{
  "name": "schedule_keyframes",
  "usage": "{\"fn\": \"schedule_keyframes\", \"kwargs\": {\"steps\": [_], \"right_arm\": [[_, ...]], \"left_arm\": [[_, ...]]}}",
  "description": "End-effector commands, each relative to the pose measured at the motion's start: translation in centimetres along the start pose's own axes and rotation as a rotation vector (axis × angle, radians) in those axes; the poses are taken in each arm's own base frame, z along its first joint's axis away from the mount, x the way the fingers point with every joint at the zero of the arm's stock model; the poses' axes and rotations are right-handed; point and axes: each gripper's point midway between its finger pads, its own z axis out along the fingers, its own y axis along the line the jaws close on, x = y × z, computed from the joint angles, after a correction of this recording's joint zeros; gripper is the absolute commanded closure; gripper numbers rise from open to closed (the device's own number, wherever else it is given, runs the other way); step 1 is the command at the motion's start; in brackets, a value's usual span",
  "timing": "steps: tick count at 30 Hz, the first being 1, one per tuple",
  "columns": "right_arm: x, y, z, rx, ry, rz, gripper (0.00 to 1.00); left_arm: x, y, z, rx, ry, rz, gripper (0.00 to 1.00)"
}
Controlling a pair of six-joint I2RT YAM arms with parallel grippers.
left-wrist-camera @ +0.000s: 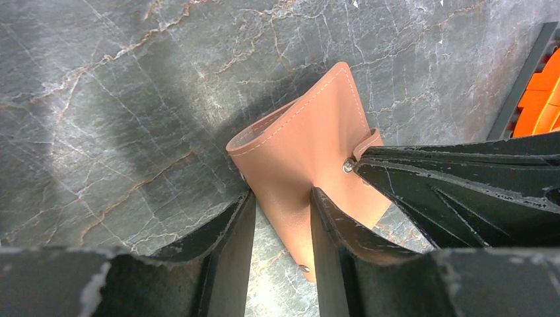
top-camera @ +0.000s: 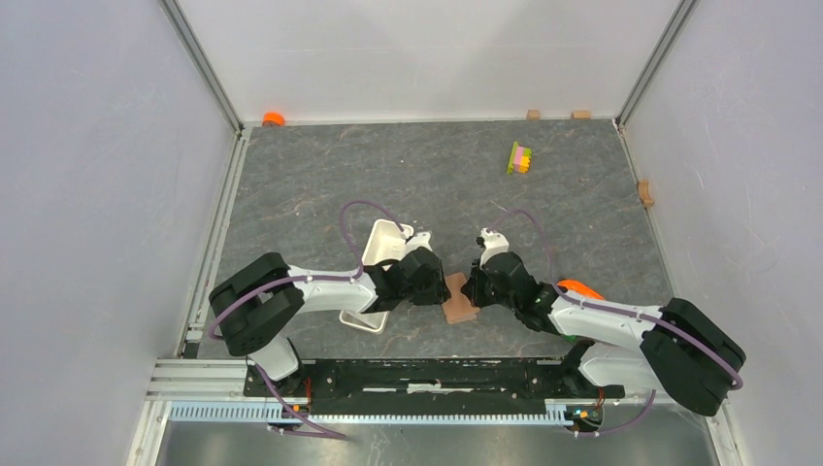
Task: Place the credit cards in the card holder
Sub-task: Close the card holder at the center of the board.
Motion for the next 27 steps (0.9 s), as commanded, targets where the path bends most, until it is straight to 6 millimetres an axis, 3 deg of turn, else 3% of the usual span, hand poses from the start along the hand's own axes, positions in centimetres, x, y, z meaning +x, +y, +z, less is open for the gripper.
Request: {"fn": "schedule_keyframes", "kwargs": {"steps": [1, 13, 27], "right_arm": [[1.2, -1.1, -0.2, 0.026, -0.005, 0.023, 1.00], [-0.2, 0.3, -0.2, -0.037, -0.090, 0.078, 1.00], [0.3, 1.1, 0.2, -0.058, -0.078, 0.074, 1.00]], "left_arm": [[4.6, 5.8, 0.5, -0.184, 0.134, 0.020, 0.56], [4.7, 5.8, 0.5, -0.181, 0.139, 0.018, 0.57], [4.8, 5.8, 0.6, -0.181, 0.144, 0.018, 0.57]]}}
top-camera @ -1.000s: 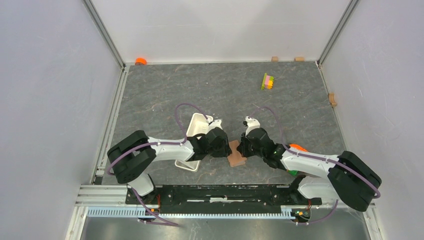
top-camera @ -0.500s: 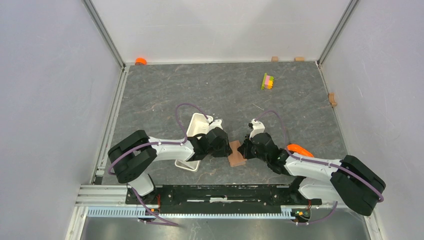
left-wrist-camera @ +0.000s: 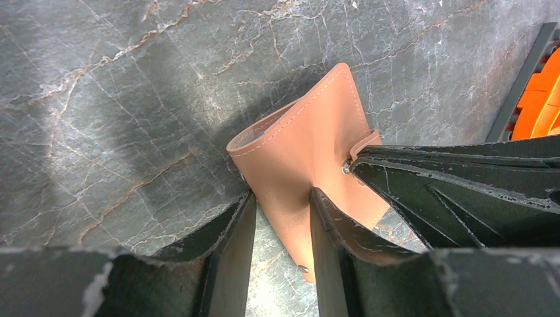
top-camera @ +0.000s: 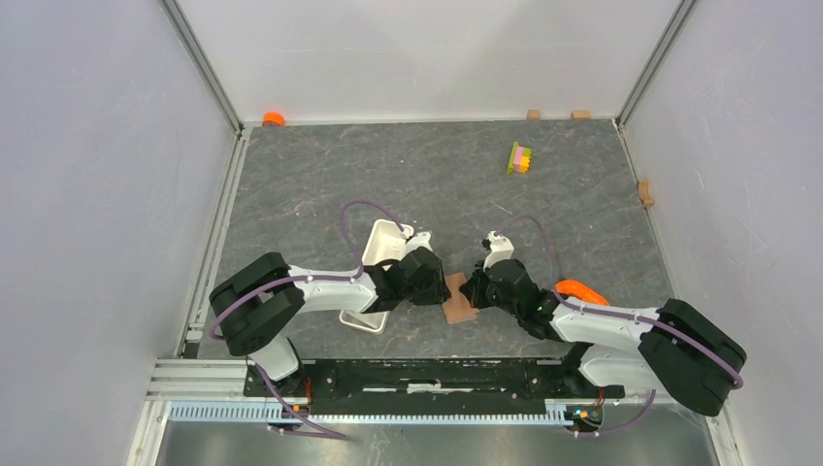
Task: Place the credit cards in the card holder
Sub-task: Close the card holder at the center of the board.
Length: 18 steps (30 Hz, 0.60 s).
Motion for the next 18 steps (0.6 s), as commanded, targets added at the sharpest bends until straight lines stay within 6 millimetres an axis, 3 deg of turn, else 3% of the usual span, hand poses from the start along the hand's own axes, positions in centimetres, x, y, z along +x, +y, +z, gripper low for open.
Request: {"fn": "schedule_keyframes", "kwargs": {"steps": [1, 8, 18], "right_arm": [[0.5, 0.7, 0.2, -0.028, 0.008, 0.006, 1.00], [1.5, 0.7, 0.2, -0.026, 0.035, 0.009, 1.00], [5.0, -2.2, -0.9, 0.056, 0.081, 0.047, 1.00]], "left_arm": [[4.9, 5.9, 0.5, -0.187, 0.146, 0.019, 0.57], [4.8, 6.0, 0.5, -0.190, 0.144, 0.017, 0.57], [4.9, 6.1, 0.5, -0.192, 0.144, 0.014, 0.57]]}}
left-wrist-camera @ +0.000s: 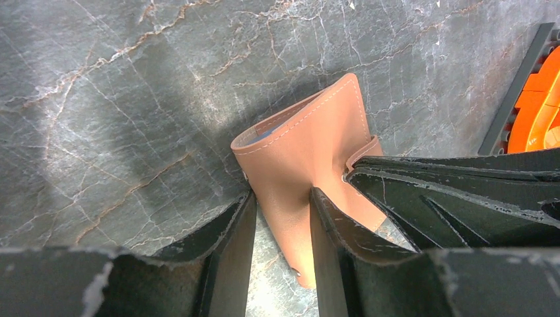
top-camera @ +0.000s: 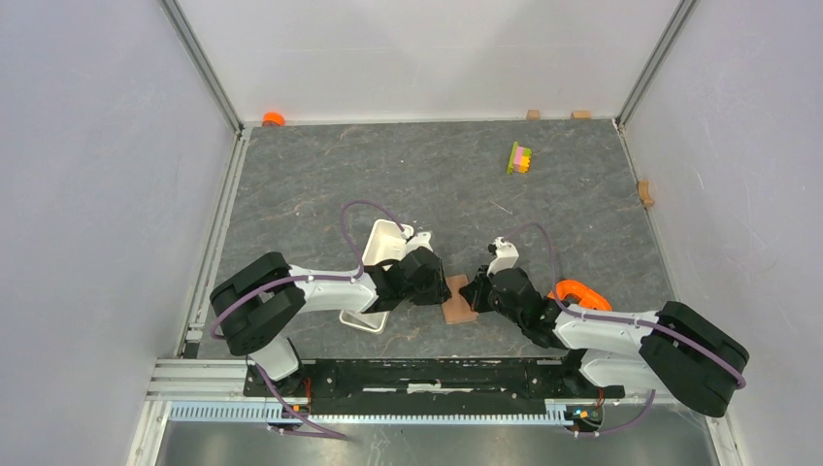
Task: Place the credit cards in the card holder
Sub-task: Close the card holder at the center of the board.
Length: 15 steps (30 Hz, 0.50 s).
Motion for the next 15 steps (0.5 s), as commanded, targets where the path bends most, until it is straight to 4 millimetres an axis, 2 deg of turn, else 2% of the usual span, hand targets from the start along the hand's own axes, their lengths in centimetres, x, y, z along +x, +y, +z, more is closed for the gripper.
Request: {"fn": "schedule_keyframes", "kwargs": {"steps": [1, 8, 15], "right_arm": [[4.6, -2.9, -1.0, 0.081, 0.126, -0.003, 1.00], [6.2, -3.8, -1.1, 0.125, 0.160, -0.018, 1.00], [7.9, -5.6, -2.0, 0.200, 0.189, -0.012, 1.00]], "left_arm": [[4.9, 6.2, 0.4, -0.198, 0.145, 0.013, 0.57], [4.9, 6.4, 0.3, -0.201, 0.142, 0.009, 0.57], [4.9, 6.4, 0.3, -0.204, 0.140, 0.009, 0.57]]}}
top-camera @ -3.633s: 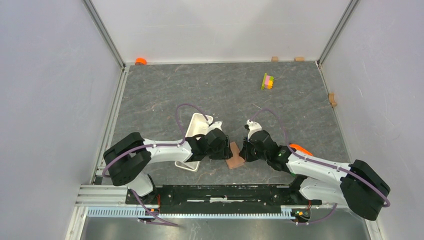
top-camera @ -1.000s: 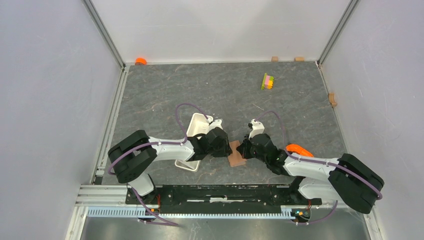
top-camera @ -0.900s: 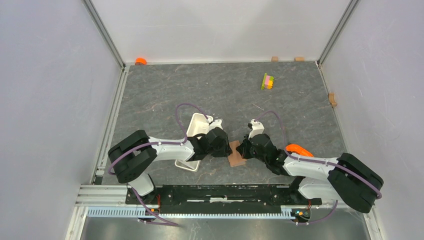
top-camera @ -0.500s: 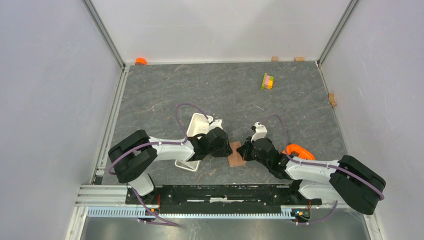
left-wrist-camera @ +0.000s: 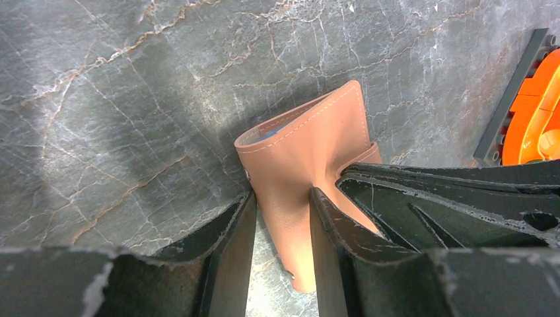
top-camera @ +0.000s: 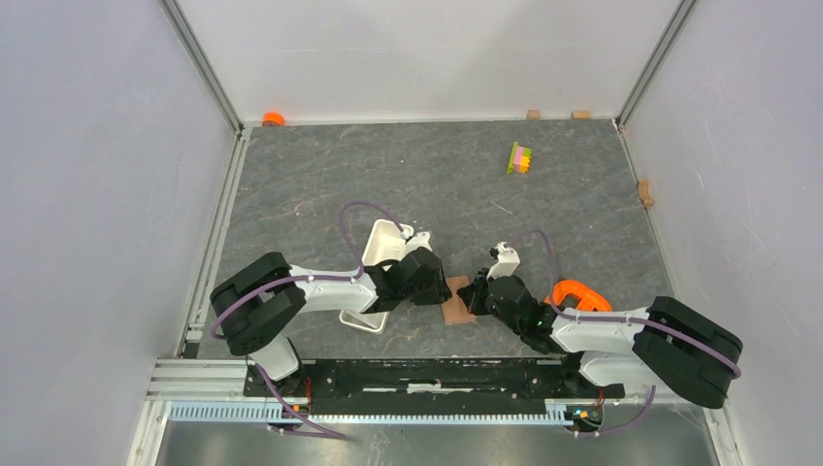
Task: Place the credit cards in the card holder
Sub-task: Close the card holder at the center of the board.
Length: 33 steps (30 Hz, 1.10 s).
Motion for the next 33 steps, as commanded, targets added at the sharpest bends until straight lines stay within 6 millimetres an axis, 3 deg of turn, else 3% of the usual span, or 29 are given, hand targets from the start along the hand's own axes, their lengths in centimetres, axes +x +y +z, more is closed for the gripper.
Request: {"fn": "schedule_keyframes", "kwargs": {"steps": [1, 5, 10, 17, 24, 30, 33], "right_arm": [[7.1, -6.5, -2.6, 0.200, 0.235, -0.069, 1.00], [7.9, -7.8, -3.3, 0.240, 0.244, -0.049, 1.00], [7.8, -7.9, -3.4, 0.252, 0.238, -0.053, 1.00], [9.6, -9.7, -4.3, 0.313, 0.278, -0.042, 1.00], [11.2, -11.2, -5.4, 0.353, 0.296, -0.026, 1.00], [13.3, -14.0, -7.4, 0.397, 0.313, 0.031, 1.00], [13.5, -14.6, -7.8, 0.430, 0.309, 0.022, 1.00]], "left_arm": [[4.8, 6.5, 0.1, -0.207, 0.143, 0.026, 0.57], [4.7, 6.5, 0.1, -0.207, 0.141, 0.029, 0.57], [4.0, 5.7, 0.0, -0.189, 0.127, 0.039, 0.57], [3.6, 4.8, -0.2, -0.166, 0.125, 0.037, 0.56], [2.1, 2.6, -0.9, -0.104, 0.099, 0.043, 0.54], [-1.6, -1.4, -2.6, 0.007, 0.056, 0.091, 0.50], [-3.9, -3.1, -4.0, 0.072, 0.036, 0.094, 0.47]]}}
